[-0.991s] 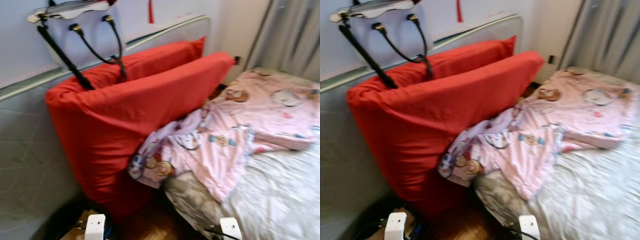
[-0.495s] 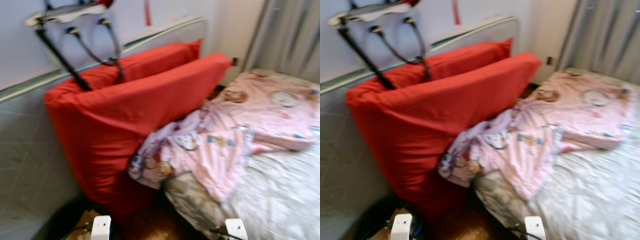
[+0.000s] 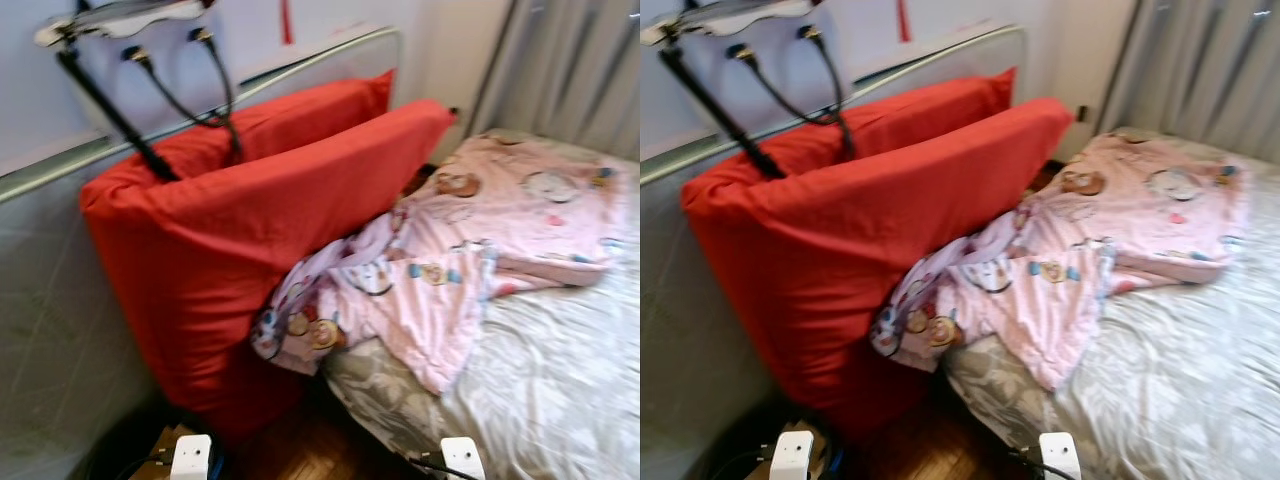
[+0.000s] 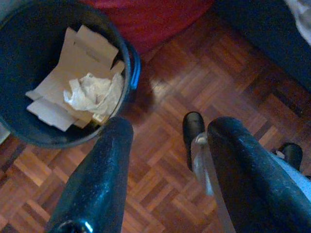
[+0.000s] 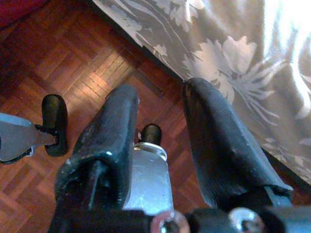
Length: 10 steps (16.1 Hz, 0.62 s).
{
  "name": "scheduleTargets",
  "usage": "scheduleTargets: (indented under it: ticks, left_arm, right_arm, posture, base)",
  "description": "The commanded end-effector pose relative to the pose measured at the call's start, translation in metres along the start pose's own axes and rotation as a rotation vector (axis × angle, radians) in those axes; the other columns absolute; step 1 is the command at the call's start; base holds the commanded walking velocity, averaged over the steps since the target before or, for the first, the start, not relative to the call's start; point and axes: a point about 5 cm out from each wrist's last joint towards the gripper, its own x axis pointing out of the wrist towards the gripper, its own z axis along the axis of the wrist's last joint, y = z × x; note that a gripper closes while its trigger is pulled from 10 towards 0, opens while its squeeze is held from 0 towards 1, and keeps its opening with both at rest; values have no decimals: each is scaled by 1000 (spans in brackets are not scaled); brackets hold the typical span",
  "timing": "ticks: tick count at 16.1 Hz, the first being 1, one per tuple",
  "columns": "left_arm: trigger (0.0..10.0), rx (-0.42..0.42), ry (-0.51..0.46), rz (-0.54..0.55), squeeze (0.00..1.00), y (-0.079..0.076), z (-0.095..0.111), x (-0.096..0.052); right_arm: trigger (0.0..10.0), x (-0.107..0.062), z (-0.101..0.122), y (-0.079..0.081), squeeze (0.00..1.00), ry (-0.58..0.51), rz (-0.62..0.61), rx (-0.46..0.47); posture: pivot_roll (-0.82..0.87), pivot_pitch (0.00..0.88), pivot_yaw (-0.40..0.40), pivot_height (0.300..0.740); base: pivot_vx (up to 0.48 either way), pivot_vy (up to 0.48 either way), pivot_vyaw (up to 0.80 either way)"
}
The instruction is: Clean up the room
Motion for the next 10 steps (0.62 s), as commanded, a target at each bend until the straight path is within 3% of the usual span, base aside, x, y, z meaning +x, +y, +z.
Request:
scheduleTargets:
  ticks: [1, 3, 6, 10]
  left_arm:
    - [10000, -4, 13, 2, 0, 1, -2, 0]
    - [10000, -8, 14, 1, 0, 0, -2, 0]
    - [10000, -9, 14, 1, 0, 1, -2, 0]
    - [10000, 1, 17, 2, 0, 1, -4, -1]
  right_arm:
    - [10000, 0, 1, 0, 0, -3, -2, 9]
    - [10000, 0, 1, 0, 0, -4, -2, 9]
    - [10000, 0, 1, 0, 0, -5, -3, 9]
    - [10000, 0, 1, 0, 0, -3, -5, 10]
  posture:
    - [30, 0, 37, 740]
    - [30, 0, 37, 740]
    - [30, 0, 36, 740]
    - [31, 0, 36, 740]
  base:
    - [0, 0, 0]
    - [0, 0, 0]
    - [0, 480, 0]
    - [0, 0, 0]
